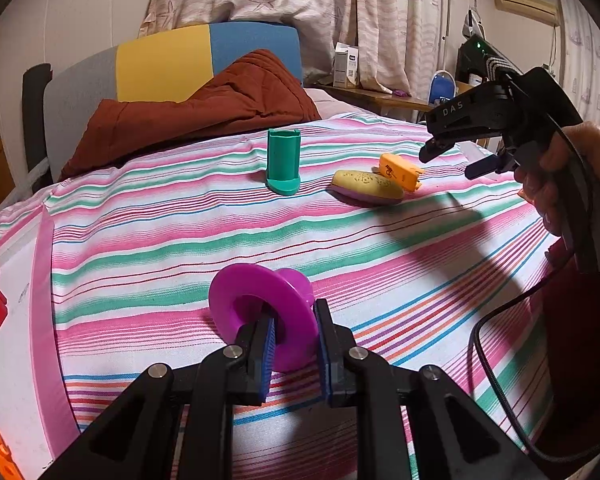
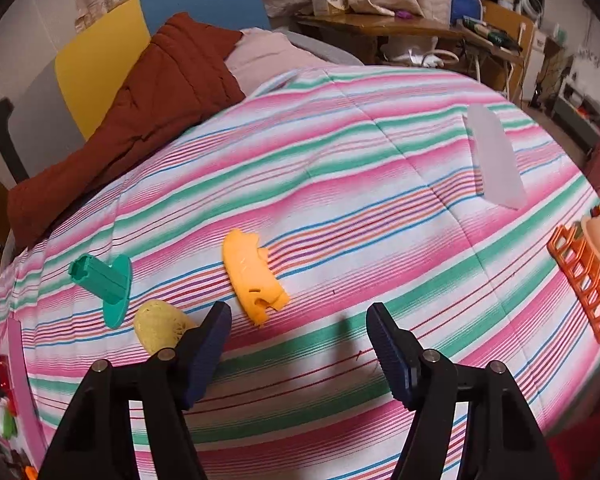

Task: Organize rigid objects
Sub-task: 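Grasp the orange flat puzzle piece with the right gripper while the left holds the magenta spool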

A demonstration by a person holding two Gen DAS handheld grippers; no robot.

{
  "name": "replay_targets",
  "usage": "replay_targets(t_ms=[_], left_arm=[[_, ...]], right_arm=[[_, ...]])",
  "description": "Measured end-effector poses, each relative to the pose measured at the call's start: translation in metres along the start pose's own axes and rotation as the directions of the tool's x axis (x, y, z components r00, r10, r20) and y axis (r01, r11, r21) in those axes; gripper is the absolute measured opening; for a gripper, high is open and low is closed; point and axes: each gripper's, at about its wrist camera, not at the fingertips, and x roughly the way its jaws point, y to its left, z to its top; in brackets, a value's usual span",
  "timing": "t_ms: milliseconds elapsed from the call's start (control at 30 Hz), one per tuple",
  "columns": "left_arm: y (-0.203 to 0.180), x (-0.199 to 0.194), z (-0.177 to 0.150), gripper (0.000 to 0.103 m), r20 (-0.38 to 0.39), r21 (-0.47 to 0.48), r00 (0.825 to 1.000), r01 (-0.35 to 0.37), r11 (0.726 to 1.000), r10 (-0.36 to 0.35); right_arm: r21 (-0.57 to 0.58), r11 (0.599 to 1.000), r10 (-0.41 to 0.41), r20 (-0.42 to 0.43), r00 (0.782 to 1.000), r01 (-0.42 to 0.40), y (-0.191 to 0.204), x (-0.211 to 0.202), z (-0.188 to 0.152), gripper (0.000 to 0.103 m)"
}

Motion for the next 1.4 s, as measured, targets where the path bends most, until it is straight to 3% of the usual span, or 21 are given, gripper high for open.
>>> replay_targets(t_ms=[233, 300, 433, 500, 567, 700, 933, 1233, 1400], left_arm=[[0.0, 0.001, 0.0, 0.017, 0.001, -0.002, 1.0, 0.006, 1.0, -0.006], [0.0, 0.0, 0.0, 0.017, 0.001, -0.002, 1.0, 0.006, 1.0, -0.006], [0.001, 0.0, 0.0, 0.017, 0.001, -0.007, 1.0, 0.011, 1.0, -0.011], [0.002, -0.001, 0.0, 0.017, 0.001, -0.011, 1.0, 0.016, 1.0, -0.015], [0.003, 0.0, 0.0, 0.017, 0.002, -0.015, 1.0, 0.02, 1.0, -0.02], [0.002, 0.0, 0.0, 0.017, 0.002, -0.014, 1.0, 0.019, 1.0, -0.019], [0.003, 0.001, 0.001, 0.017, 0.001, -0.011, 1.0, 0.015, 1.0, -0.015], [0.005, -0.002, 0.012, 0.014, -0.05, -0.049, 0.999, -0.007, 0.999, 0.004], [0.0, -0.016, 0.019, 0.014, -0.029, -0.049, 1.0, -0.001, 0.999, -0.001]], right_arm=[[-0.034, 0.999, 0.04, -0.017, 0.999, -0.041, 0.018, 0.011, 0.023, 0.069], [-0.08, 0.994, 0.07, -0.058, 0.996, -0.075, 0.033, 0.022, 0.032, 0.071], [-0.182, 0.983, -0.049, -0.116, 0.992, 0.027, 0.057, 0.058, 0.041, 0.071], [-0.197, 0.98, -0.07, -0.167, 0.984, 0.036, 0.058, 0.072, 0.038, 0.049], [-0.247, 0.967, -0.094, -0.134, 0.987, 0.058, 0.061, 0.068, 0.033, 0.029], [-0.302, 0.952, -0.105, -0.158, 0.982, 0.053, 0.057, 0.061, 0.018, 0.029], [-0.321, 0.946, -0.049, -0.262, 0.964, -0.039, 0.043, 0.037, -0.022, 0.031], [-0.344, 0.938, -0.031, -0.189, 0.982, -0.036, 0.039, 0.028, -0.044, 0.031], [-0.364, 0.931, -0.028, -0.18, 0.983, -0.04, 0.037, 0.03, -0.041, 0.032]])
